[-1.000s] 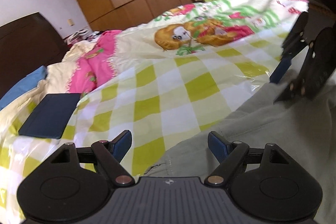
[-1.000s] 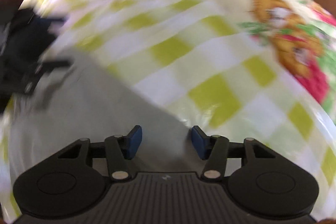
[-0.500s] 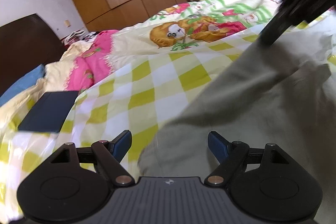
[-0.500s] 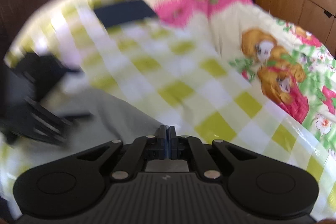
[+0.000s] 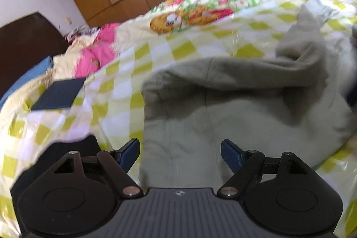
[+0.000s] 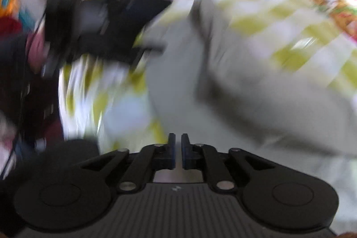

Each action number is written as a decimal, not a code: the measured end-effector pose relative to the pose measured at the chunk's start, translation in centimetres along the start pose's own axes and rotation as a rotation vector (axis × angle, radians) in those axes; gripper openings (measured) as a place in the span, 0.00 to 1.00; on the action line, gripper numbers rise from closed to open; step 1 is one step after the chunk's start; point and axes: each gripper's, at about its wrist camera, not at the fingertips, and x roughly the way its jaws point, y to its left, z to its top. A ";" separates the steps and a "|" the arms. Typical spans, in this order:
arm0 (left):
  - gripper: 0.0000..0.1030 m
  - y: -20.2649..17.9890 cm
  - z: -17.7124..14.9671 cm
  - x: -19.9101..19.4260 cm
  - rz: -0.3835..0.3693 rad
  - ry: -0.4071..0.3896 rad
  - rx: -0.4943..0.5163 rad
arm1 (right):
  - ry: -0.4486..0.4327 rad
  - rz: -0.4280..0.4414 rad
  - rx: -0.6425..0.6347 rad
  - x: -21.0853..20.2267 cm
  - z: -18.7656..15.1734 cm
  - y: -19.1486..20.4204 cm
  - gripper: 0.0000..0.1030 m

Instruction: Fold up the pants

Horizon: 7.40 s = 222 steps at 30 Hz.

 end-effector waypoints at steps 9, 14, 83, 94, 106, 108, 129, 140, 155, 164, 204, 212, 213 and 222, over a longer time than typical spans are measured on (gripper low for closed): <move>0.91 -1.0 2.5 2.8 -0.060 -0.067 -0.003 | -0.202 0.095 0.380 3.6 9.1 -13.7 0.48; 0.92 -2.2 1.0 5.0 -0.096 -0.018 -0.018 | -0.009 0.150 0.447 10.4 8.7 -14.1 0.45; 0.99 3.0 -1.8 6.8 0.077 0.196 -0.216 | 0.029 0.143 0.111 11.1 0.6 4.3 0.37; 0.90 0.6 -3.6 -1.2 0.128 0.232 -0.087 | -0.051 0.271 0.131 7.3 0.5 5.0 0.36; 0.93 2.1 13.3 9.7 -0.092 -0.081 0.062 | -0.284 -0.139 0.466 1.5 6.7 -20.1 0.61; 0.93 2.0 16.2 13.6 -0.133 -0.064 0.099 | -0.253 -0.076 0.558 2.7 5.9 -22.6 0.61; 0.25 4.5 22.6 20.5 -0.054 0.029 -0.082 | -0.372 -0.199 0.421 -2.7 8.4 -19.7 0.03; 0.21 6.5 2.1 1.9 -0.006 -0.019 -0.314 | -0.034 -0.184 -0.174 1.7 -2.1 5.1 0.19; 0.40 1.0 3.4 7.9 -0.186 0.008 -0.192 | -0.248 -0.173 0.453 1.7 8.7 -11.8 0.49; 0.42 -0.1 2.9 9.5 -0.223 0.009 -0.171 | -0.268 -0.050 0.650 9.6 10.6 -19.2 0.11; 0.30 2.3 4.3 9.1 -0.098 0.107 -0.074 | -0.035 -0.360 -0.290 4.5 -1.1 4.1 0.05; 0.25 6.6 4.9 3.4 -0.057 0.000 -0.170 | -0.191 -0.332 -0.292 -1.3 1.3 5.5 0.02; 0.25 6.8 4.3 2.8 -0.052 0.001 -0.182 | -0.188 -0.321 -0.297 -1.2 1.0 6.0 0.02; 0.31 2.6 -1.8 5.3 0.073 0.138 -0.078 | -0.024 -0.262 -0.220 5.5 -3.0 8.1 0.18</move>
